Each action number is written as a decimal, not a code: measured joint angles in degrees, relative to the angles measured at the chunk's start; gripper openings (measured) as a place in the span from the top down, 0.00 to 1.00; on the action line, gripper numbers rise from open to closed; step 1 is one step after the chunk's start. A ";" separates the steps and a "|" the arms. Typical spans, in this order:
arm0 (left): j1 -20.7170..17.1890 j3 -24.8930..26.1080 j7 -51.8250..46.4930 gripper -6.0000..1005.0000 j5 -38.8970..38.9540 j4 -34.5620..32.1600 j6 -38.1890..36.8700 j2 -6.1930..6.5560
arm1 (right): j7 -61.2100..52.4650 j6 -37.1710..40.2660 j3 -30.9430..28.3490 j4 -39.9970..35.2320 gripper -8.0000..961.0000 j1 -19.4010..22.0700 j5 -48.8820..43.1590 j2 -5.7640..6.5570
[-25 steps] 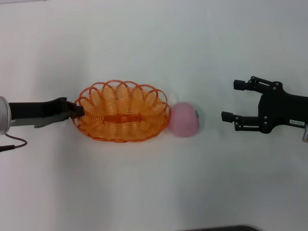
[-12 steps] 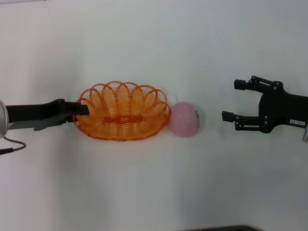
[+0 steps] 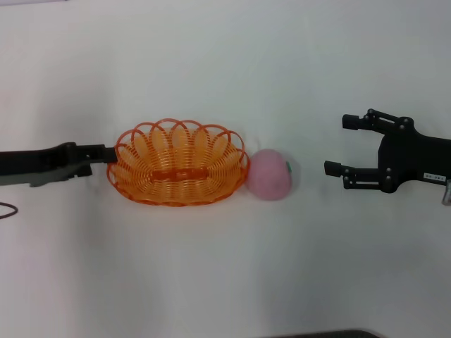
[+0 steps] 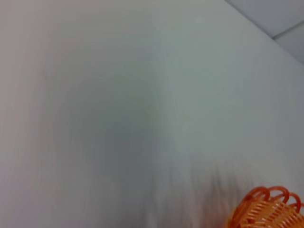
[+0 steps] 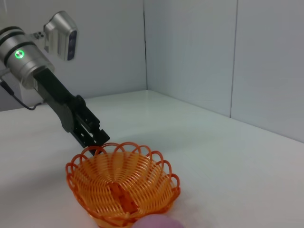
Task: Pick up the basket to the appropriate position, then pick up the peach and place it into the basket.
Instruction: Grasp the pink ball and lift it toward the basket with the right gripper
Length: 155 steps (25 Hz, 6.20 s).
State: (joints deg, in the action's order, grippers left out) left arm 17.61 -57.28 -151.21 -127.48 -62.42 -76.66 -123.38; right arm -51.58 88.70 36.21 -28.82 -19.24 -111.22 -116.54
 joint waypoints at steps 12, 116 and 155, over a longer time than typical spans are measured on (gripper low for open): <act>1.19 7.98 12.82 0.33 0.56 -0.60 -3.93 0.73 | -0.26 -1.19 0.00 0.00 0.03 -0.93 -0.19 0.00; -9.17 17.76 84.95 0.14 8.39 11.52 -21.81 -0.39 | -53.47 8.72 12.85 -24.59 0.03 -20.58 -27.89 -1.37; -8.83 18.08 84.77 0.14 8.02 10.82 -22.29 -0.48 | -58.10 -6.49 33.93 -17.55 0.03 -25.06 -27.31 -3.61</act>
State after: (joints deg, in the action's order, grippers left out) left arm 8.78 -39.20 -66.44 -119.45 -51.59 -98.95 -123.86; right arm -109.68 82.21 70.14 -46.38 -44.30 -138.54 -120.15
